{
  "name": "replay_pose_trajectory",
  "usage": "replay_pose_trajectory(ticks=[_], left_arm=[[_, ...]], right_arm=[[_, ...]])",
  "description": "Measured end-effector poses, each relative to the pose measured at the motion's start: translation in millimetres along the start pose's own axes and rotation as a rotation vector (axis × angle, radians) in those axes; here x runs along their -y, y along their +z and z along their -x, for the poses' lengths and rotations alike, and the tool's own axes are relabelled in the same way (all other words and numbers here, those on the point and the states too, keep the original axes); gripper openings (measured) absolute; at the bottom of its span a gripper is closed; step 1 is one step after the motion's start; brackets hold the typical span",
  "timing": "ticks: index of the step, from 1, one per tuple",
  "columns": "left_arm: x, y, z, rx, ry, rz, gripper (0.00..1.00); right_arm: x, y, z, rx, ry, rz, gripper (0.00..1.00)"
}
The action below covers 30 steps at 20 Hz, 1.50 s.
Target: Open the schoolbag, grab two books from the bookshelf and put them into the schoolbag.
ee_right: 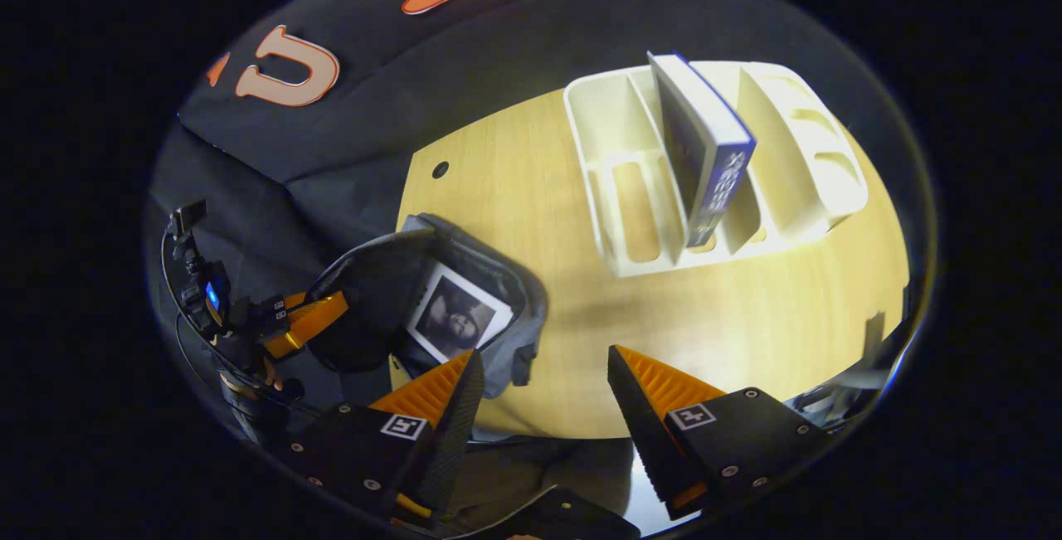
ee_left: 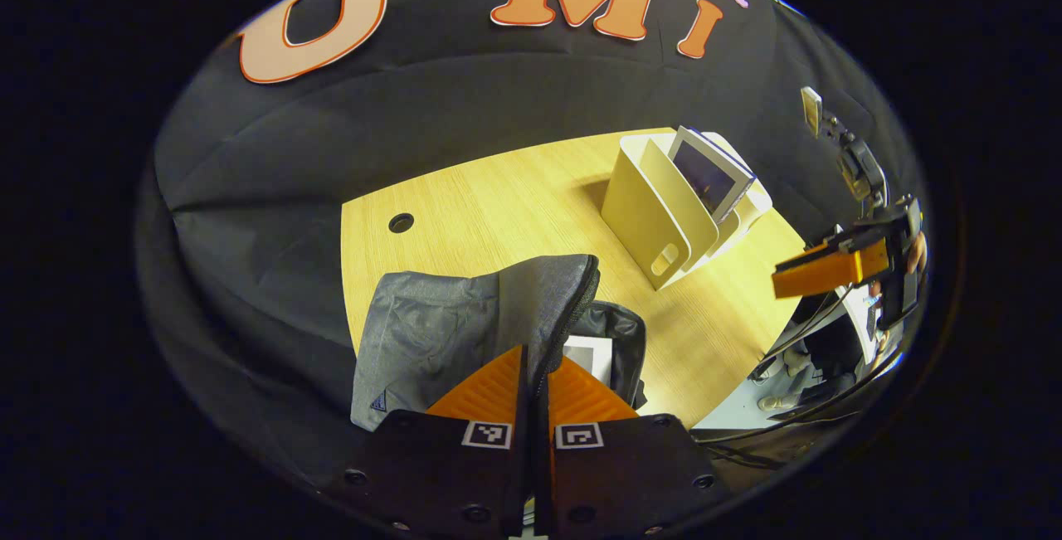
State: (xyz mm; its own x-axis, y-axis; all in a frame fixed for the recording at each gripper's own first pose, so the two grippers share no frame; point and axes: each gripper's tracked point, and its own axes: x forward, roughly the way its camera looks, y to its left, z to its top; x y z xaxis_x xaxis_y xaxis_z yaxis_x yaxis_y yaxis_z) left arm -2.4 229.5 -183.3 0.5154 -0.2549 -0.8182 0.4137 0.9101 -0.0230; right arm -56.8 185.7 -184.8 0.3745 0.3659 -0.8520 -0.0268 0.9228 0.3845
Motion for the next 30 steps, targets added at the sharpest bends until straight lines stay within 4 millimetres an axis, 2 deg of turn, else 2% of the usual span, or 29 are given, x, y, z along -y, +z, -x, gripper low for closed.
replay_pose_trajectory(ticks=[6,11,18,25,29,30], left_arm=[[3,-1,-7,-0.010,0.011,0.027,0.05],[3,-2,-10,-0.017,0.025,0.053,0.05],[3,-3,-9,-0.022,0.054,0.078,0.06],[1,-4,-8,-0.037,0.080,0.093,0.05],[3,-5,-9,-0.051,0.091,0.098,0.06],[4,-6,-10,-0.055,0.092,0.098,0.05]], right_arm=[[35,54,34,0.030,-0.069,0.074,0.89],[61,97,38,0.024,-0.128,0.127,0.89],[94,144,9,-0.028,-0.191,0.113,0.90],[119,164,-34,-0.102,-0.250,0.103,0.86],[129,176,-56,-0.132,-0.272,0.068,0.81],[132,179,-61,-0.138,-0.279,0.056,0.73]])
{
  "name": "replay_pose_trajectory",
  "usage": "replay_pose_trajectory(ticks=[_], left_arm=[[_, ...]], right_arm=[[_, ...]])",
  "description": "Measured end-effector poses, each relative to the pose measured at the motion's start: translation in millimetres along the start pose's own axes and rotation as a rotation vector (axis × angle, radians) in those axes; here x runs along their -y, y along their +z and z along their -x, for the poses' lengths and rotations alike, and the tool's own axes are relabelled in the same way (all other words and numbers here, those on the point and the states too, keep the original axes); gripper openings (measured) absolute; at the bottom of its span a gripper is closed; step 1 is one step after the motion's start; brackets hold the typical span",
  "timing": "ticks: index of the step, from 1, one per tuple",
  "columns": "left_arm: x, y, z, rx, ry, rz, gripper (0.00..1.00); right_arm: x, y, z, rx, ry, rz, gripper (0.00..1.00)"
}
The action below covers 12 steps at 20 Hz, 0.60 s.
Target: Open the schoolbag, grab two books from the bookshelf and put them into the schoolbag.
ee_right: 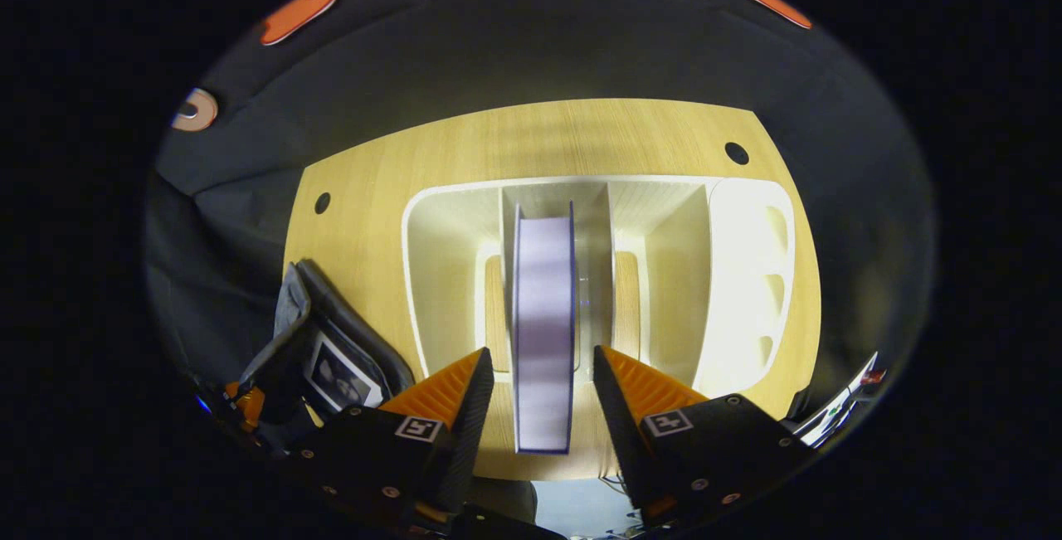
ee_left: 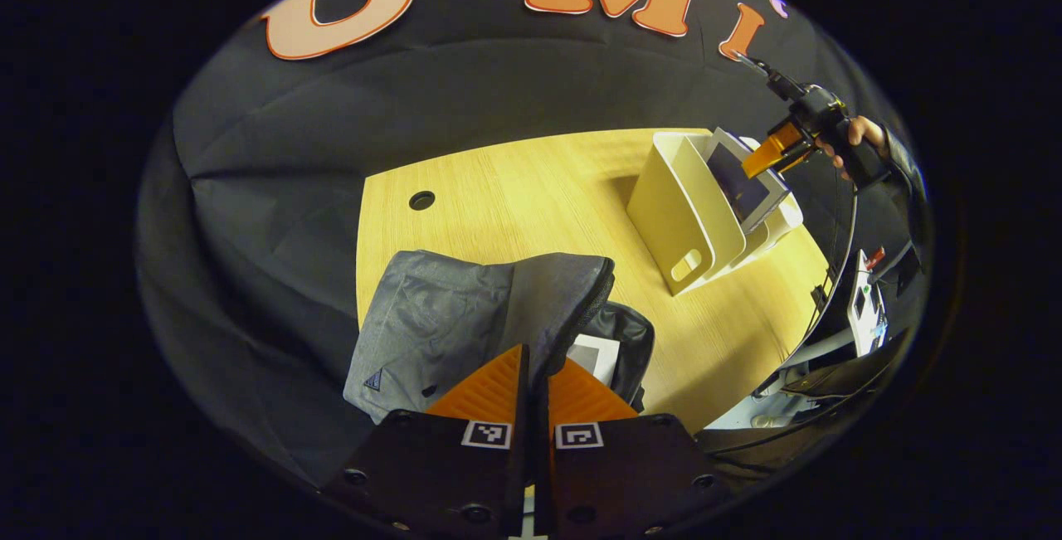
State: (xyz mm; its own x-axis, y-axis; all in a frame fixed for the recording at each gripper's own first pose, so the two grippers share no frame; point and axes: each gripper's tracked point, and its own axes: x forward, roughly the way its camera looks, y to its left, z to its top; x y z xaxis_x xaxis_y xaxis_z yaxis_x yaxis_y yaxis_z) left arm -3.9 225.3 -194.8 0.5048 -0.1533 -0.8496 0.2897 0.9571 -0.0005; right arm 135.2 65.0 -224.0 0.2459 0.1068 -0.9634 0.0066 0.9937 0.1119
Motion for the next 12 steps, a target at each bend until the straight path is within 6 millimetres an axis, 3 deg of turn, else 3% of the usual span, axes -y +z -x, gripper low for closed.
replay_pose_trajectory(ticks=[5,6,7,12], left_arm=[[6,-7,0,-0.019,0.020,-0.008,0.06],[6,-8,1,-0.024,0.023,-0.008,0.05],[7,-9,2,-0.023,0.025,-0.007,0.05],[8,-8,0,-0.027,0.032,0.001,0.06]], right_arm=[[6,4,-18,-0.029,-0.046,-0.004,0.58],[2,4,-19,-0.028,-0.047,-0.006,0.53],[1,3,-19,-0.031,-0.051,-0.011,0.41],[6,-2,-11,-0.037,-0.058,-0.037,0.36]])
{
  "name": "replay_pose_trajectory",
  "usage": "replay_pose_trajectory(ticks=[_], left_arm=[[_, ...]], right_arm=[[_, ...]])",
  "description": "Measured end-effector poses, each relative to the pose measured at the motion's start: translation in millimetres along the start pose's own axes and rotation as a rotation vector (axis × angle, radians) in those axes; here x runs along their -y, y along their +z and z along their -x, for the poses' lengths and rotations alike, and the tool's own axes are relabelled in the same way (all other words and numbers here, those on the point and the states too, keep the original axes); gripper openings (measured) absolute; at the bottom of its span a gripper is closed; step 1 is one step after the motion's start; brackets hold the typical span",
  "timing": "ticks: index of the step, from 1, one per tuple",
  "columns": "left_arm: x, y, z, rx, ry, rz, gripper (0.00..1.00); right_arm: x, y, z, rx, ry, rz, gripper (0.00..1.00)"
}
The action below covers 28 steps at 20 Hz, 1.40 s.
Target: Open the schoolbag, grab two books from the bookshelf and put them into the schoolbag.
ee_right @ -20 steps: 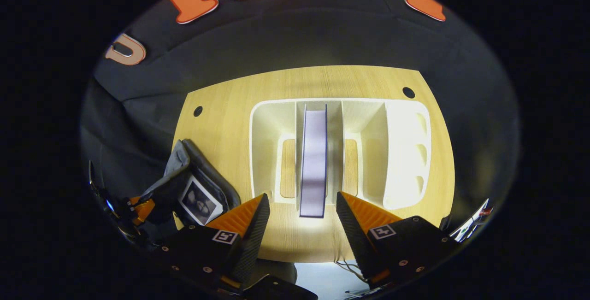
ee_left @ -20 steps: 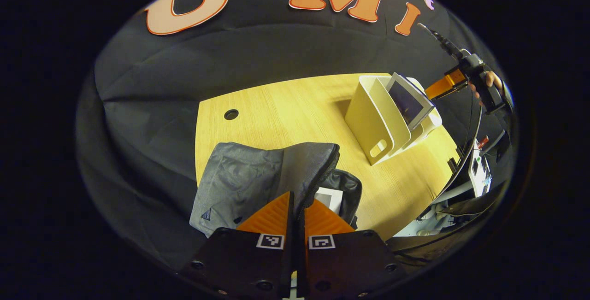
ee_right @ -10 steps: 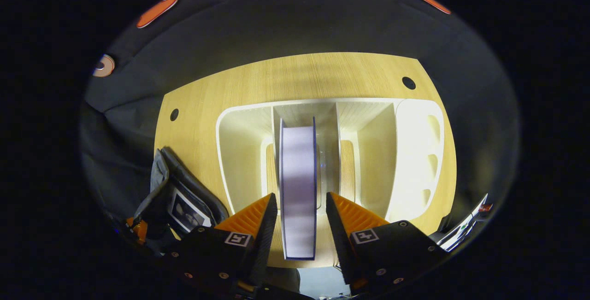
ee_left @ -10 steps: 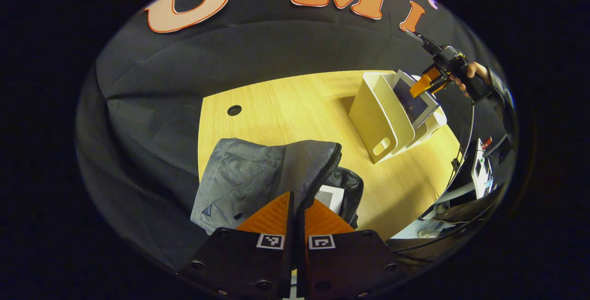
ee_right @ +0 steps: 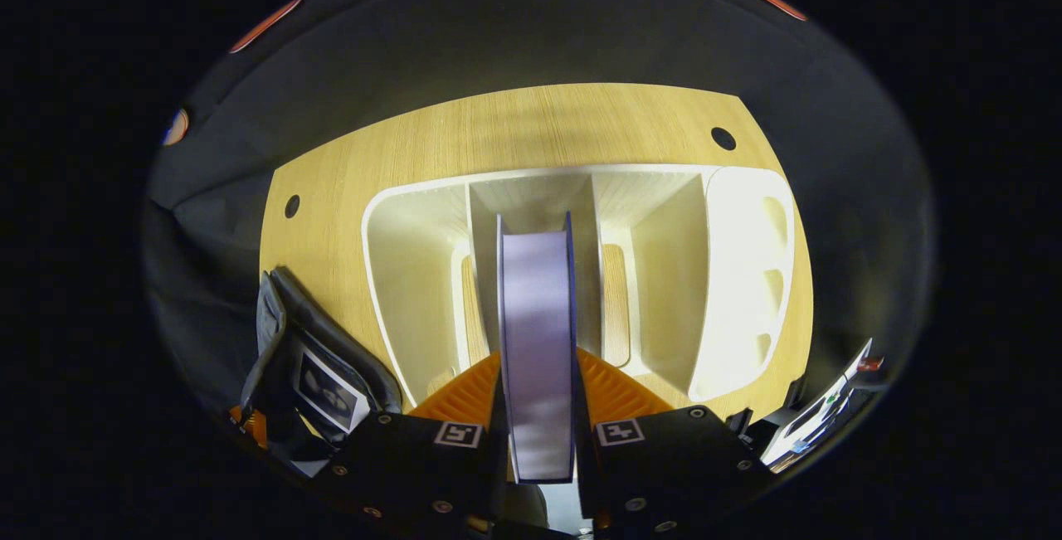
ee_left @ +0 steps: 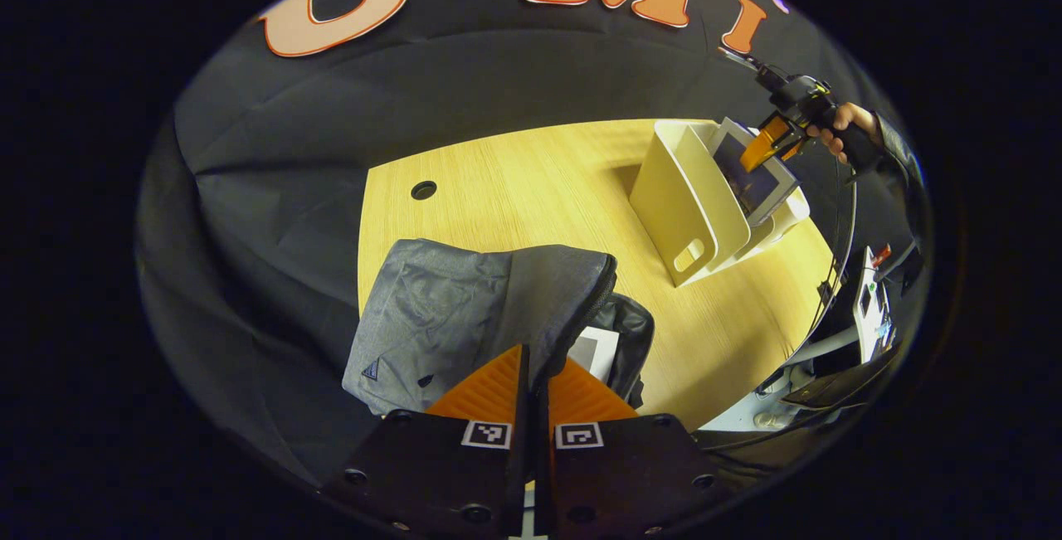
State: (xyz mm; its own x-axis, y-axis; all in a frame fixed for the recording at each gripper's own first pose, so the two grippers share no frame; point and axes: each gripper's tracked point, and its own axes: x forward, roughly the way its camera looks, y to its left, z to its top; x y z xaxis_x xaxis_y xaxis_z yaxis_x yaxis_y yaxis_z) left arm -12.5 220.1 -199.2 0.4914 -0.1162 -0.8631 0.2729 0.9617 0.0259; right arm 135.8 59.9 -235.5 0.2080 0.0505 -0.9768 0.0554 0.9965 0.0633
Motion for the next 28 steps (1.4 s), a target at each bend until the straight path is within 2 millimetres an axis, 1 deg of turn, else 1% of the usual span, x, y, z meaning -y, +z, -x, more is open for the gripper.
replay_pose_trajectory(ticks=[3,5,8,10,12,14,17,20,23,28], left_arm=[[2,1,-2,-0.001,-0.009,0.002,0.05],[5,0,-5,-0.005,-0.020,-0.003,0.05],[10,-1,-7,-0.010,-0.042,-0.037,0.05],[10,-1,-7,-0.008,-0.060,-0.066,0.05],[10,-1,-7,-0.004,-0.081,-0.089,0.05],[8,-3,-8,0.000,-0.107,-0.109,0.05],[5,-1,-10,0.003,-0.136,-0.134,0.05],[6,-3,-12,0.004,-0.167,-0.158,0.05],[7,-3,-13,0.008,-0.190,-0.190,0.05],[5,-6,-12,0.020,-0.226,-0.235,0.05]], right_arm=[[4,-4,20,0.035,0.030,-0.042,0.34],[12,-11,36,0.062,0.022,-0.054,0.33],[16,-33,56,0.082,0.023,-0.083,0.33],[19,-49,69,0.098,0.019,-0.114,0.33],[21,-66,79,0.106,0.010,-0.135,0.33],[19,-84,87,0.125,0.005,-0.155,0.33],[11,-111,97,0.133,0.020,-0.186,0.33],[4,-135,97,0.123,0.006,-0.205,0.33],[-12,-155,97,0.118,0.020,-0.241,0.33],[-32,-189,102,0.128,0.021,-0.269,0.33]])
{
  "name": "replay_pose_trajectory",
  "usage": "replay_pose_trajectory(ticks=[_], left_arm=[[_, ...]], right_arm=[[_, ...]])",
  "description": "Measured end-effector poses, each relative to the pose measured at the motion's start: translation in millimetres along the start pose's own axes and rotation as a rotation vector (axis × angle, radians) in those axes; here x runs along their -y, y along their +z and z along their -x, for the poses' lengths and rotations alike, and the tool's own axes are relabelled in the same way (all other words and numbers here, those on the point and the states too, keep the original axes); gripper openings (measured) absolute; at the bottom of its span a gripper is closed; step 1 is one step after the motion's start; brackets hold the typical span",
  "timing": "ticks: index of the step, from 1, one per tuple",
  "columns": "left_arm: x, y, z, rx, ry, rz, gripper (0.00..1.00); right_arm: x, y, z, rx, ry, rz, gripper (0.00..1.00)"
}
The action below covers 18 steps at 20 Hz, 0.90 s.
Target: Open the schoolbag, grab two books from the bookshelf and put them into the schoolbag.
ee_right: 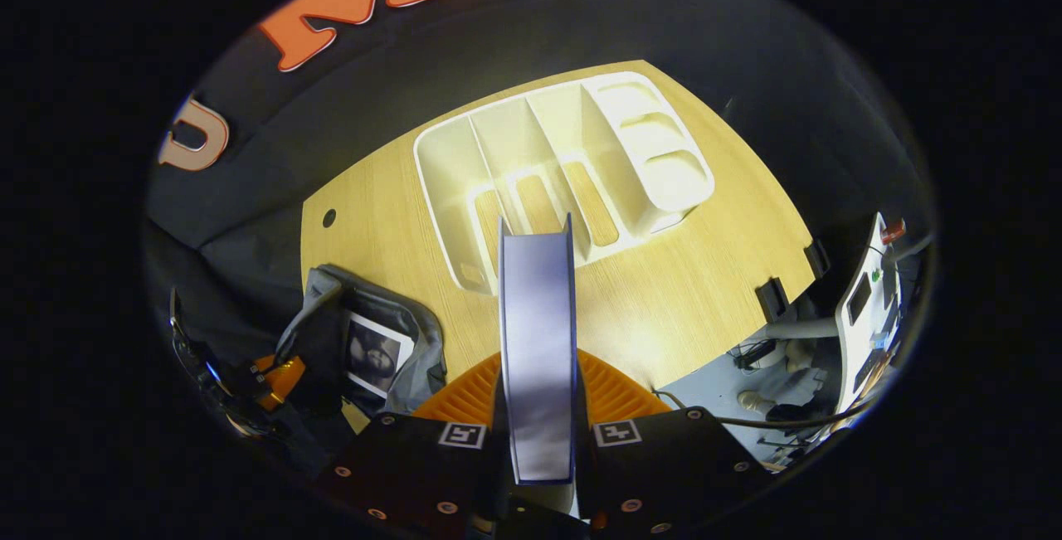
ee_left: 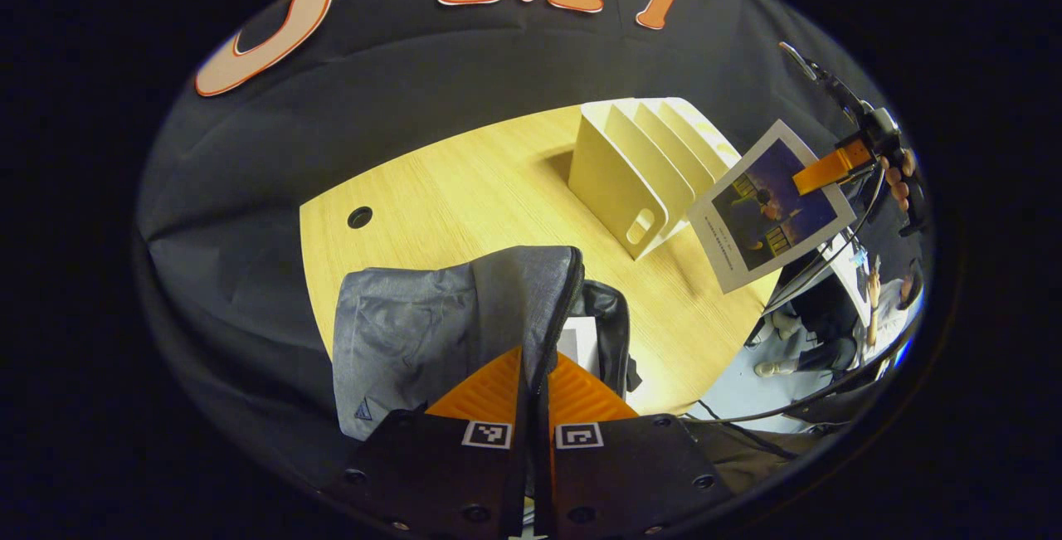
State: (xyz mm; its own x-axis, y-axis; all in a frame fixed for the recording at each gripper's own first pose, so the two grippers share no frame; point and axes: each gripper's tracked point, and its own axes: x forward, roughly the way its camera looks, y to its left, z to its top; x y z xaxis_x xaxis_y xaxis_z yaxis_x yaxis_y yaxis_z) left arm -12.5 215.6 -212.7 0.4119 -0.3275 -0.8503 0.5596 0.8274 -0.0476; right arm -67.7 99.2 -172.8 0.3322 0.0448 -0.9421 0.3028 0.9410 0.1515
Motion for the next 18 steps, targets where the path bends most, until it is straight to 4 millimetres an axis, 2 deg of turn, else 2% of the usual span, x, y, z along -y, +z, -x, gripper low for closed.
replay_pose_trajectory(ticks=[4,9,15,18], left_arm=[[-5,-2,3,0.007,-0.023,-0.031,0.05],[-12,2,6,0.019,-0.036,-0.050,0.05],[-25,10,18,0.050,-0.022,-0.072,0.05],[-32,16,25,0.064,-0.013,-0.074,0.05]], right_arm=[[-26,-29,12,-0.005,0.078,-0.058,0.33],[-65,-51,24,0.018,0.161,-0.080,0.32],[-122,-54,41,0.057,0.305,-0.078,0.30],[-146,-53,40,0.063,0.361,-0.077,0.30]])
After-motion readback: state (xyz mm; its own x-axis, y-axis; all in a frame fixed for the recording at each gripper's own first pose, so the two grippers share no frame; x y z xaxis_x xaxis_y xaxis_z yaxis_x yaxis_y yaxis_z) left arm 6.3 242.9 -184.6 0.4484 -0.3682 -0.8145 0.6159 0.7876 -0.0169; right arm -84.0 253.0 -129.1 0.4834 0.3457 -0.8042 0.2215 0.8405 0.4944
